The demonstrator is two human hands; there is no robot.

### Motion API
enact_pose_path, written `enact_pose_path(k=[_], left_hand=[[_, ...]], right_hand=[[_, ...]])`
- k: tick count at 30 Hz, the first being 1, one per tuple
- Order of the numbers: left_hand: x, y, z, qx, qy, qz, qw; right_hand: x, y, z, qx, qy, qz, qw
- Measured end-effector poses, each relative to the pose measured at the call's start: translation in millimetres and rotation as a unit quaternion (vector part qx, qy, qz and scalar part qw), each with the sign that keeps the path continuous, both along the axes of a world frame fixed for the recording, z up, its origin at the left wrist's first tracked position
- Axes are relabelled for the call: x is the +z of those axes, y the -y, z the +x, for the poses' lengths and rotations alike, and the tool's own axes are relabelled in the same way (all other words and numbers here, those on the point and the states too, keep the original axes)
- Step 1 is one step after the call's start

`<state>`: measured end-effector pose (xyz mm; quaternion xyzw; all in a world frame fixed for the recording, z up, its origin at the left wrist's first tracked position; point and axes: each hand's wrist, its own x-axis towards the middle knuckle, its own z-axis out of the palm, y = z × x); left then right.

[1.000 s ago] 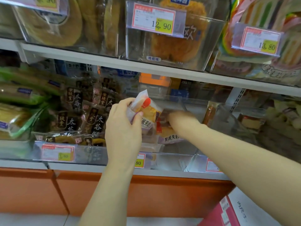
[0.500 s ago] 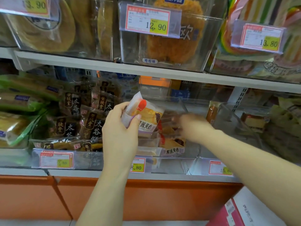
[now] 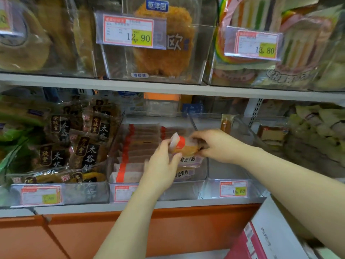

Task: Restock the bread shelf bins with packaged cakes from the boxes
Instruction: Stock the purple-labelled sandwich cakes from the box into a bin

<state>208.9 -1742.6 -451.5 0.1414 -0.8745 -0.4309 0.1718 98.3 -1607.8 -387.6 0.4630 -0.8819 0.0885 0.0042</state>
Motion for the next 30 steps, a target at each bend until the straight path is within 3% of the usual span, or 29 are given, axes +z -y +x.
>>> enact_pose_path(k=[3,8,14,18,21,25,30], left_hand=[[9,9,0,0.057,0.095,-0.169,0.979],[10,14,-3,0.035,0.129,-0.153,0.979],[0,19,-14,0.024,0.186,-0.269,0.945],[7,35,-10,0.009,0.127,-0.185,0.974],[6,41,-7,-0.001,0.149,-0.212,0.966],[4,39,-14,-0.011,0.166,-0.262,0.951],[8,52,-30,-0.046,0.192,-0.301,0.933]], right_hand=[[0,7,-2,0.016,-0.058,0.049,0.997],[1,19,-4,0.020,-0.076,0.111,0.991],[-12,33,0,0.009,-0.098,0.193,0.976],[-35,46,-2,-0.012,-0.171,0.240,0.956],[-49,47,4,0.001,-0.194,0.270,0.943],[-45,37,5,0.010,-0.167,0.245,0.955],[-28,17,10,-0.004,-0.040,0.043,0.998]])
